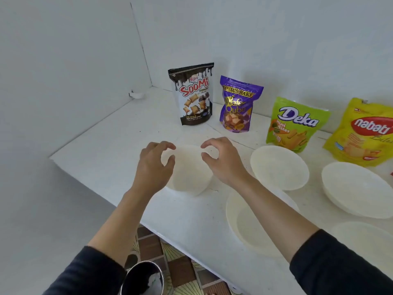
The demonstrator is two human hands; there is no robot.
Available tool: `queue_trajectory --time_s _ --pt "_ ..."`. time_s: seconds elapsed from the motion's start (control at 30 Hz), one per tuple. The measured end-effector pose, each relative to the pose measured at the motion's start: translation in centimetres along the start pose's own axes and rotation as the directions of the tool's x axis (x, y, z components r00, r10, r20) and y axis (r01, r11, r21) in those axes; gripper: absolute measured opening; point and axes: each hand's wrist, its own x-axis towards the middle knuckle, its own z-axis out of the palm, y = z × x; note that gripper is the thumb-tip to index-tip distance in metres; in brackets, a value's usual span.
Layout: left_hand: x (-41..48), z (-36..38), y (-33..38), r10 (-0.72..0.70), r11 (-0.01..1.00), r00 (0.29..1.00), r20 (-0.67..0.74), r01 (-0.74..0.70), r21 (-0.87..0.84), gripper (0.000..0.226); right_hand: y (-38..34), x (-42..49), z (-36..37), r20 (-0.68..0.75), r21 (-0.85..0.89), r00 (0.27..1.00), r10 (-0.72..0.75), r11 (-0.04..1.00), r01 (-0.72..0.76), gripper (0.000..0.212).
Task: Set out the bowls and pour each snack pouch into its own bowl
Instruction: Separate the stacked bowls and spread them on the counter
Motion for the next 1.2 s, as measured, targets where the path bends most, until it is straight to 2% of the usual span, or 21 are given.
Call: queue_trajectory --time_s 0.1,0.2,0.3,0.47,0.73,0.83,0.97,1.07,1.2 --pt "0.7 1.1 -2.5 -0.04 0.997 0.997 0.059 0.036 0.062 0.032 0.4 1.4 2.6 0.043 -0.005 0.995 0.087 0.996 -0.087 0.021" --pt "1.3 2.1 -3.6 -0.082 0.996 0.99 0.118 0.086 -0.028 0.035 0.7 2.2 4.3 0.096 -0.041 0.981 0.17 0.985 -0.167 0.023" --pt "2.0 2.8 -3.7 -0.171 0.973 0.966 0.194 0.197 -0.118 0.035 1.2 2.6 5.5 0.099 -0.074 0.968 0.23 0.972 -0.223 0.025" --pt "2.4 3.3 -3.9 -0.232 0.929 0.953 0.196 0.277 -0.245 0.05 1.7 2.6 6.0 0.058 0.08 0.933 0.354 0.93 -0.358 0.046" --pt "2.9 2.9 -3.5 -0.257 0.899 0.947 0.194 0.308 -0.312 0.058 0.7 2.8 4.8 0.081 0.101 0.928 0.363 0.923 -0.37 0.056" --pt "3.4 2.3 -2.7 -0.265 0.872 0.947 0.181 0.316 -0.374 0.059 0.3 2.7 2.9 0.029 0.144 0.943 0.331 0.932 -0.332 0.061" --pt "4.4 0.7 0.6 -0.187 0.859 0.964 0.187 0.253 -0.446 0.06 -0.5 2.1 -1.2 -0.135 0.219 0.958 0.253 0.951 -0.22 0.061" --pt "4.2 -0.2 4.6 -0.055 0.83 0.974 0.218 0.166 -0.532 0.061 -0.7 0.9 -5.1 -0.274 0.24 0.939 0.208 0.96 -0.143 0.062" --pt "2.8 0.1 10.3 0.109 0.78 0.97 0.217 0.052 -0.623 0.058 -0.6 -2.6 -10.8 -0.378 0.278 0.908 0.181 0.958 -0.075 0.063"
